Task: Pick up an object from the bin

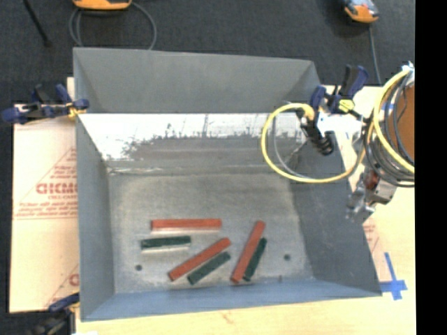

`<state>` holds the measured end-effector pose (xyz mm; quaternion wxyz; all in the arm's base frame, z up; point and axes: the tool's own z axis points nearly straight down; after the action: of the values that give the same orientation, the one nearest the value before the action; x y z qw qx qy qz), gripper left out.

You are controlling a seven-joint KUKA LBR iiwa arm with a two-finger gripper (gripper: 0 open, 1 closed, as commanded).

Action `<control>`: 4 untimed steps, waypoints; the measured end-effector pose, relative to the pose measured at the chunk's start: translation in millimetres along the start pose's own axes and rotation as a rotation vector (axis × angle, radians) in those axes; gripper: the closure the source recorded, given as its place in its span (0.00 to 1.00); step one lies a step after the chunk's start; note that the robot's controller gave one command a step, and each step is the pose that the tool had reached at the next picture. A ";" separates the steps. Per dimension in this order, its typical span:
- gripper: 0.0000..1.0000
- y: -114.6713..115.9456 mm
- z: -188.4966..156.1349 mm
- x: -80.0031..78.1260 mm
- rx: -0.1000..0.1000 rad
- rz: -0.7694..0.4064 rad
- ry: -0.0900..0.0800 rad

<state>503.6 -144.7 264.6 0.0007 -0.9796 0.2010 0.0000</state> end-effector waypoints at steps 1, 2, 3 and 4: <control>1.00 -0.1 0.0 0.0 0.000 -0.001 0.001; 1.00 2.4 40.0 -2.2 -0.001 -0.062 0.004; 1.00 -12.4 103.6 -7.1 -0.002 -0.198 0.002; 1.00 7.4 142.6 -19.9 0.000 -0.207 -0.001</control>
Offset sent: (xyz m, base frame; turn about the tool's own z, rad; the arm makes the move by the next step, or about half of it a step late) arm -0.0119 -0.0030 -0.1318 -0.2048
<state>482.4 -143.5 122.0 0.0006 -0.9951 0.0987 0.0005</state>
